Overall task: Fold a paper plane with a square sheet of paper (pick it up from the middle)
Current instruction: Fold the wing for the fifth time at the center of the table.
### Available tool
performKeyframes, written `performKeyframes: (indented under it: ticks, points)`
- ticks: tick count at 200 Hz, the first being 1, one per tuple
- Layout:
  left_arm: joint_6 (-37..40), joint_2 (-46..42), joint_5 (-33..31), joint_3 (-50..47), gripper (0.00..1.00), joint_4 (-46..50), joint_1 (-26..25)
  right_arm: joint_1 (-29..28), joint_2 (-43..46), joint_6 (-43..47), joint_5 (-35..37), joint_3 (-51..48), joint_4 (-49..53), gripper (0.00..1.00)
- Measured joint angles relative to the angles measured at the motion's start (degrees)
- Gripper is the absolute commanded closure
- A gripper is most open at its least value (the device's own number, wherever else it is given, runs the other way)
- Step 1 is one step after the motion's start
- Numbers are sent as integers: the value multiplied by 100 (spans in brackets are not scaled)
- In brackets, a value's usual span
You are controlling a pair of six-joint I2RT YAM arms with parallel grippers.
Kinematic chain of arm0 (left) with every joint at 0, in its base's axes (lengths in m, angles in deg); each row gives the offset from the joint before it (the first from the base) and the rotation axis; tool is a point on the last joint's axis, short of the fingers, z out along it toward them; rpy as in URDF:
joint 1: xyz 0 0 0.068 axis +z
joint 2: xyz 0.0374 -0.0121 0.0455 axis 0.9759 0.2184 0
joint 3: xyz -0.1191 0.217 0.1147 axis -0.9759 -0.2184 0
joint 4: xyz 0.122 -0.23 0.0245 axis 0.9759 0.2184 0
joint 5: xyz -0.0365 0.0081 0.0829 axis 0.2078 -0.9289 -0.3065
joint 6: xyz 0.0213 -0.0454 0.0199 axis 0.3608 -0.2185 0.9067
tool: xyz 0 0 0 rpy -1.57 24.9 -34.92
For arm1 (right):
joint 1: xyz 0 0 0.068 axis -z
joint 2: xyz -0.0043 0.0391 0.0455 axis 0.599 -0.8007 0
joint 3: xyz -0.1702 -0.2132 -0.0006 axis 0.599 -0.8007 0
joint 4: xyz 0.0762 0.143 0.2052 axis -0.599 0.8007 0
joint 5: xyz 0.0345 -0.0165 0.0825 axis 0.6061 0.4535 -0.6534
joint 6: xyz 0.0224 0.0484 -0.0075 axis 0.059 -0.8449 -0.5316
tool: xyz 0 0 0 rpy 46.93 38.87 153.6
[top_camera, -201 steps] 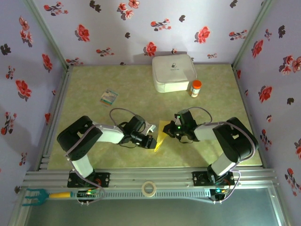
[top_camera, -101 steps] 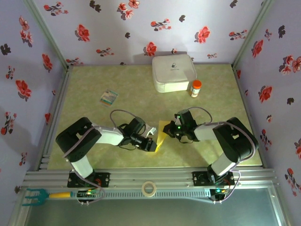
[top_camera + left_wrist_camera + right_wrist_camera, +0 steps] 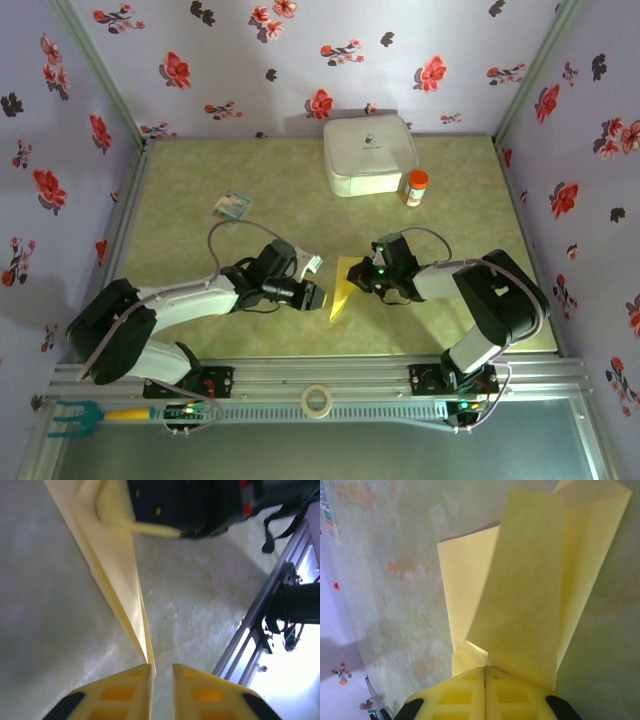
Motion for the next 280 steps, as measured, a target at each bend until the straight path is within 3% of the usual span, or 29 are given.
performKeyframes:
  ticks: [20,69,217,280]
  points:
    - [31,225,-94,391,100,44,63,0,-2,-94,-2,-72,-162,92]
    - [22,1429,101,1305,100,-11,127,0,-2,-131,0,-114,-254,92]
    - [-22,2627,448,1547,100,-42,127,0,20,-133,2,-96,-203,92]
    - [4,2686,413,1517,100,-109,127,125,859,306,422,446,1342,90]
